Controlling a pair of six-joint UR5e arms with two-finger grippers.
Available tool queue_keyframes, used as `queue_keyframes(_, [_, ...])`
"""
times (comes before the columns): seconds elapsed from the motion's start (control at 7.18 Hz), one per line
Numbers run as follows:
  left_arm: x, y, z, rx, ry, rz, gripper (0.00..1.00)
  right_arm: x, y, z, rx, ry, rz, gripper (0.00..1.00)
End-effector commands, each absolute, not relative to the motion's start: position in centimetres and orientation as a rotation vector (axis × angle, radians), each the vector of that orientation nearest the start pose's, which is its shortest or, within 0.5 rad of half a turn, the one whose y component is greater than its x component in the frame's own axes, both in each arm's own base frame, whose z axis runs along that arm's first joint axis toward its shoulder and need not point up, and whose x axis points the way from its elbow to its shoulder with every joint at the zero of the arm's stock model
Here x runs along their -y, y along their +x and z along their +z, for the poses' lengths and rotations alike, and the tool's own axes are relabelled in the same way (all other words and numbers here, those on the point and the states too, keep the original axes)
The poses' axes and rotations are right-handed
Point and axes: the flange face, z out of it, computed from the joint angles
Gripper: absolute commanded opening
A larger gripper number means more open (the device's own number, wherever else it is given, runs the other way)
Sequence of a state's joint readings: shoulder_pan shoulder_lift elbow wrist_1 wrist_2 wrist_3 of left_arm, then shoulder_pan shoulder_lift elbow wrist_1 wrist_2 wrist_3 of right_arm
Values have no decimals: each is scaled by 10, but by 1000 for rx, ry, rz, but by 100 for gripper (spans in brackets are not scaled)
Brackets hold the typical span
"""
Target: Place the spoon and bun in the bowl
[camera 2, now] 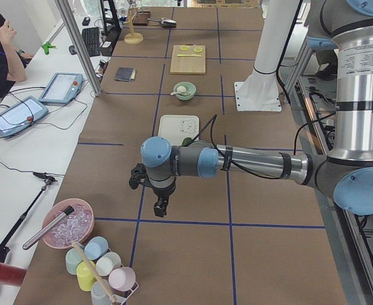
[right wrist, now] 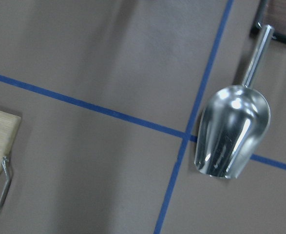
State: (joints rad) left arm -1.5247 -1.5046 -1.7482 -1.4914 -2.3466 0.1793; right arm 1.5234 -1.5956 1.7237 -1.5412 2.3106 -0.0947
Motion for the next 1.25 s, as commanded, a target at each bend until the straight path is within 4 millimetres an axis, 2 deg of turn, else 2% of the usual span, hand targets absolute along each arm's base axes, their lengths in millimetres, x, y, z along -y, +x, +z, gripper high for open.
queue_keyframes(0.0, [466,-43,610,-775,85,229,100,453,60,629,736,90,-68,100])
queue_keyframes(0.7, [466,-42,618,-776,71,224,100,451,59,631,746,85,-69,100])
queue_keyframes(0.98, [452,-43,632,-780,42,209,100,448,59,634,743,79,-66,100])
queue_keyframes(1.11, [451,-44,632,-778,42,206,100,447,59,635,743,77,-66,100])
